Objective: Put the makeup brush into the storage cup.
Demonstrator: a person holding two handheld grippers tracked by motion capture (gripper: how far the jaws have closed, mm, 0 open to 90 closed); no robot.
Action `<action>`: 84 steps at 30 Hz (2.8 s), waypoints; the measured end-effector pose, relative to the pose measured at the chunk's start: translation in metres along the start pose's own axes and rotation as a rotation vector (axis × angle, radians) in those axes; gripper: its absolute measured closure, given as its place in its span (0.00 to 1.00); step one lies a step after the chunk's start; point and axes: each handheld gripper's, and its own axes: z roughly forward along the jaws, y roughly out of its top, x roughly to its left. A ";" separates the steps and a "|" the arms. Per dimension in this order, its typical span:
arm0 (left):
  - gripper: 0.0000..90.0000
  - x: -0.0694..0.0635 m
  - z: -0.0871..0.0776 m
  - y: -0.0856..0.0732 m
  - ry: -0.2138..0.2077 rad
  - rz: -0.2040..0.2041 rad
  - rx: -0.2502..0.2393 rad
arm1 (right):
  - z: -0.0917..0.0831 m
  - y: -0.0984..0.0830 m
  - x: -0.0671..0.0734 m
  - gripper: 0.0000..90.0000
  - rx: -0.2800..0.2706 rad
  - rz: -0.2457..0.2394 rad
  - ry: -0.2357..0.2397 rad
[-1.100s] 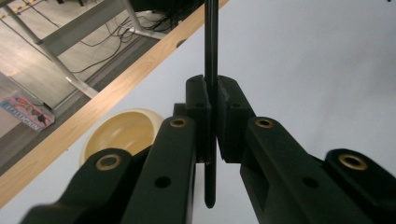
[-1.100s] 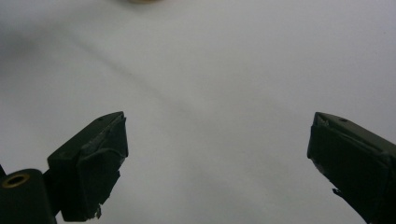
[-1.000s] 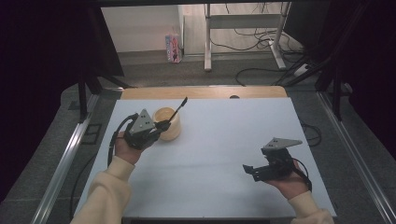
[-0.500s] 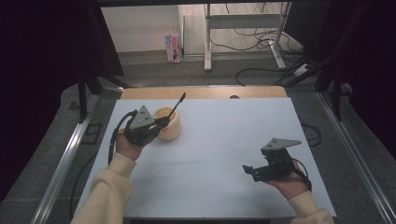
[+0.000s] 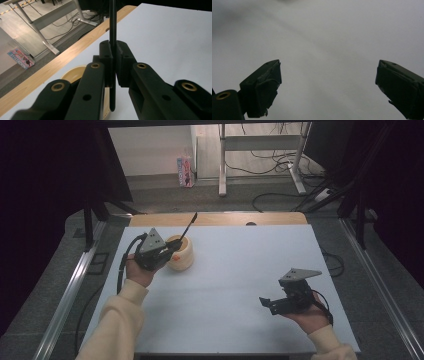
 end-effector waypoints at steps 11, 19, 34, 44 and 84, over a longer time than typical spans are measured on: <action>0.95 0.009 0.004 0.001 0.026 -0.028 -0.028 | 0.001 0.000 0.001 0.07 0.002 -0.008 0.001; 0.95 0.018 0.012 -0.002 0.035 -0.081 -0.064 | 0.001 0.000 0.001 0.08 0.003 -0.006 0.003; 0.95 0.032 0.028 -0.010 0.021 -0.212 -0.120 | 0.002 -0.001 0.000 0.08 0.011 -0.003 0.004; 0.95 0.039 0.034 -0.014 0.035 -0.252 -0.135 | 0.004 -0.001 0.001 0.08 0.017 -0.009 0.006; 0.94 0.059 0.062 -0.053 0.012 -0.474 -0.165 | 0.008 -0.003 0.001 0.08 0.040 -0.022 0.001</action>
